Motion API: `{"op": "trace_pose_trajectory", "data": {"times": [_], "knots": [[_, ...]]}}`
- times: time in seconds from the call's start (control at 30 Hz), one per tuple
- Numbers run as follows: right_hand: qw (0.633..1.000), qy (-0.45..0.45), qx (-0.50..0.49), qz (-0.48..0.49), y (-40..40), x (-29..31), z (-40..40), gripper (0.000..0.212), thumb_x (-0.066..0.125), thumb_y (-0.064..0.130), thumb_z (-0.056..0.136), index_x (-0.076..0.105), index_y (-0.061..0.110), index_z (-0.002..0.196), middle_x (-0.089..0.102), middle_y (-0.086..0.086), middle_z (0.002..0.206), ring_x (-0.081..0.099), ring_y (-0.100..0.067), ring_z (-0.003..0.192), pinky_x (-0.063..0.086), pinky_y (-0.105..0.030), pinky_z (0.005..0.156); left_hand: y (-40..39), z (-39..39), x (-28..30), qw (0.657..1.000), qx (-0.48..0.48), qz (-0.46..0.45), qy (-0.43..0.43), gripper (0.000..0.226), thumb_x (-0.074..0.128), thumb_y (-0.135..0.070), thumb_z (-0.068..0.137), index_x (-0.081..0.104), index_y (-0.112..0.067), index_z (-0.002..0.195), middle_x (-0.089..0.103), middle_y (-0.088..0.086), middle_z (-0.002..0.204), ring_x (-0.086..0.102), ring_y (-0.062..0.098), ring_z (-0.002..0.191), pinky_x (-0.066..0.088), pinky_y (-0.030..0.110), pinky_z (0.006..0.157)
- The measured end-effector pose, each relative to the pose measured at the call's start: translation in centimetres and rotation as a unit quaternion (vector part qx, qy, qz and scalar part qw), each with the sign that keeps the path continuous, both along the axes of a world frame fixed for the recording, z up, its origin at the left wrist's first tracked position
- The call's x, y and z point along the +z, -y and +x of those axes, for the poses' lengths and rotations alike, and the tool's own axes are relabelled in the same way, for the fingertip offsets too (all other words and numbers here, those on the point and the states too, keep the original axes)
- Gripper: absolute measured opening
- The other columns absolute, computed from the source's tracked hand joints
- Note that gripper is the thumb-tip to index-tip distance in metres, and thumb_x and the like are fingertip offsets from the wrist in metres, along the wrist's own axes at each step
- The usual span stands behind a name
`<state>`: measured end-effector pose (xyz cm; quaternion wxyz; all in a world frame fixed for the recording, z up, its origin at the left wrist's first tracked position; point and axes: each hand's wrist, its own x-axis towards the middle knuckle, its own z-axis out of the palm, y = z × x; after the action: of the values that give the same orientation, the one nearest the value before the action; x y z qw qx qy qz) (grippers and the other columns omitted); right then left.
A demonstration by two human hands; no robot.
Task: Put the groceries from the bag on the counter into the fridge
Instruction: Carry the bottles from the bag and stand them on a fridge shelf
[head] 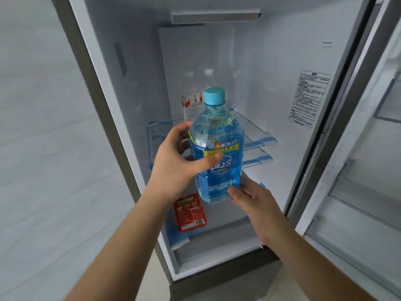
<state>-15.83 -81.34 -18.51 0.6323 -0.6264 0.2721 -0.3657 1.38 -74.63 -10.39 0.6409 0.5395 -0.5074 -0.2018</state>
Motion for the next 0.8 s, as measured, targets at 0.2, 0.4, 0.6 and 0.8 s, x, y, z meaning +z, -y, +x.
{"op": "trace_pose_trajectory", "data": {"times": [0.2, 0.4, 0.6, 0.8], "knots": [[0.998, -0.029, -0.019, -0.055, 3.7, -0.6, 1.8, 0.041, 0.064, 0.033, 0.086, 0.060, 0.023, 0.125, 0.070, 0.011, 0.116, 0.063, -0.001, 0.109, 0.047, -0.010, 0.083, 3.8, 2.0, -0.5, 1.000, 0.006, 0.003, -0.005, 0.079, 0.089, -0.033, 0.057, 0.056, -0.019, 0.127, 0.068, -0.001, 0.121, 0.066, 0.017, 0.112, 0.054, 0.035, 0.094], [0.990, -0.024, -0.061, -0.124, 9.1, -1.3, 3.2, 0.045, 0.074, 0.032, 0.076, 0.060, 0.033, 0.119, 0.070, 0.013, 0.114, 0.065, -0.006, 0.107, 0.053, -0.024, 0.087, 8.2, 3.5, -1.7, 0.999, 0.040, 0.017, -0.003, 0.080, 0.089, -0.035, 0.056, 0.056, -0.022, 0.128, 0.068, -0.001, 0.121, 0.066, 0.017, 0.113, 0.052, 0.045, 0.099], [0.980, -0.028, -0.082, -0.176, 14.3, -1.8, 5.2, 0.048, 0.071, 0.037, 0.074, 0.059, 0.033, 0.120, 0.067, 0.020, 0.114, 0.065, 0.001, 0.102, 0.052, -0.017, 0.085, 13.0, 4.6, -1.9, 0.997, 0.064, 0.028, -0.026, 0.081, 0.089, -0.035, 0.056, 0.057, -0.020, 0.129, 0.069, -0.002, 0.122, 0.065, 0.018, 0.114, 0.051, 0.043, 0.100], [0.962, -0.071, -0.093, -0.246, 18.1, -1.9, 7.3, 0.048, 0.071, 0.038, 0.077, 0.064, 0.023, 0.123, 0.069, 0.017, 0.110, 0.065, 0.007, 0.097, 0.051, -0.013, 0.082, 16.6, 6.5, -1.8, 0.996, 0.076, 0.037, -0.024, 0.079, 0.089, -0.031, 0.058, 0.059, -0.017, 0.130, 0.071, 0.001, 0.119, 0.066, 0.019, 0.113, 0.051, 0.042, 0.099]]}}
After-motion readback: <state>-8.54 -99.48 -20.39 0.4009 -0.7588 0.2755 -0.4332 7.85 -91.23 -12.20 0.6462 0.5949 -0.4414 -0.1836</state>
